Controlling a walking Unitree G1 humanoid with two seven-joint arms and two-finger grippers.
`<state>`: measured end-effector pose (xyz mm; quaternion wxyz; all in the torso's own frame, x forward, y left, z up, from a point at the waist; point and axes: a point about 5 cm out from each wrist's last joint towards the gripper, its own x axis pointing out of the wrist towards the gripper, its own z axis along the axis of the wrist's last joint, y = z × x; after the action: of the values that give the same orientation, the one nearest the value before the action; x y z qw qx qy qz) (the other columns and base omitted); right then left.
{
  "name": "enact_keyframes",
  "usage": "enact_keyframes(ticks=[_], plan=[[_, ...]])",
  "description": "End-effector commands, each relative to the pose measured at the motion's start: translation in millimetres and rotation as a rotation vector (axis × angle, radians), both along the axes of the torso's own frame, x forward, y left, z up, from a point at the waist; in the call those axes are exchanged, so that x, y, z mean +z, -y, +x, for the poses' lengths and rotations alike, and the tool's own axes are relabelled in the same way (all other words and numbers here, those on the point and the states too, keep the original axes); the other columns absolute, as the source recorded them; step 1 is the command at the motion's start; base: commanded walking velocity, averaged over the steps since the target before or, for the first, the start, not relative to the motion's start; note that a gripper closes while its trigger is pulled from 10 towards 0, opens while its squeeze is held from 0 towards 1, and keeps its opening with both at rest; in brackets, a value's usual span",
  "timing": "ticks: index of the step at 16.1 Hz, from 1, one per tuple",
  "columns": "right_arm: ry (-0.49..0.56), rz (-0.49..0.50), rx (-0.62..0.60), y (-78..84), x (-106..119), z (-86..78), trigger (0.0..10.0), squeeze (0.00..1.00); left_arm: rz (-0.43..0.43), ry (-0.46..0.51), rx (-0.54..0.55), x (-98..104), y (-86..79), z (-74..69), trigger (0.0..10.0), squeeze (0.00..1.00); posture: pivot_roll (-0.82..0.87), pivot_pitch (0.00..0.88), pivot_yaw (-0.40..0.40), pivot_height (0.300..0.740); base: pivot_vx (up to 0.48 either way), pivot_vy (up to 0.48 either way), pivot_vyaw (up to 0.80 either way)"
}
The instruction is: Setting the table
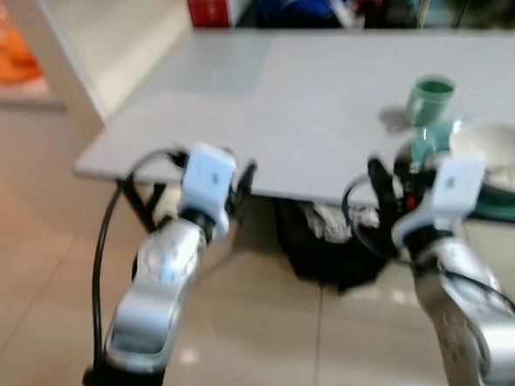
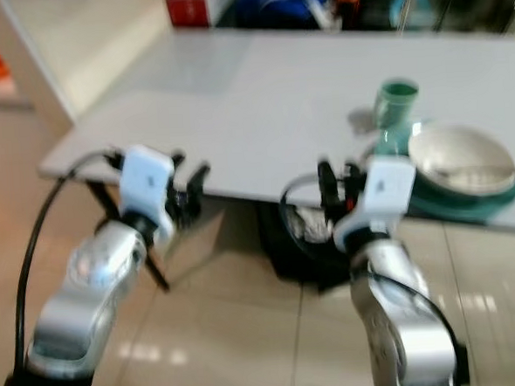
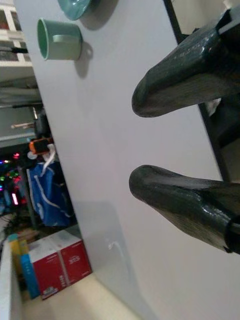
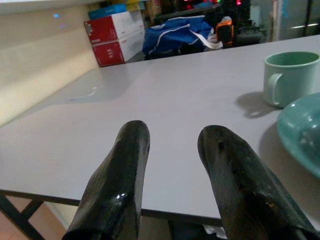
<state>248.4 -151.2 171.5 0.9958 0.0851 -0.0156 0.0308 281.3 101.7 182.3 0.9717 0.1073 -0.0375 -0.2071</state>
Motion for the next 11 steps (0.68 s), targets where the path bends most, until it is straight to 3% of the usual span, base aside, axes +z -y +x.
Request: enact_keyframes(ticks=[1, 11], plan=[[0.012, 0.004, 0.026, -6.5, 2.4, 2.8, 10.0, 0.0, 0.023, 0.025, 0.05, 4.3, -10.7, 1.4, 10.0, 0.0, -0.02, 0.049, 0.031, 0.74, 0.0, 0.48, -0.8], [0.026, -0.027, 0.109, -19.1, 2.6, 11.7, 10.0, 0.0, 0.025, 0.032, 0.106, 5.1, -22.8, -1.7, 10.0, 0.0, 0.0, 0.034, 0.007, 0.74, 0.0, 0.48, -0.8]])
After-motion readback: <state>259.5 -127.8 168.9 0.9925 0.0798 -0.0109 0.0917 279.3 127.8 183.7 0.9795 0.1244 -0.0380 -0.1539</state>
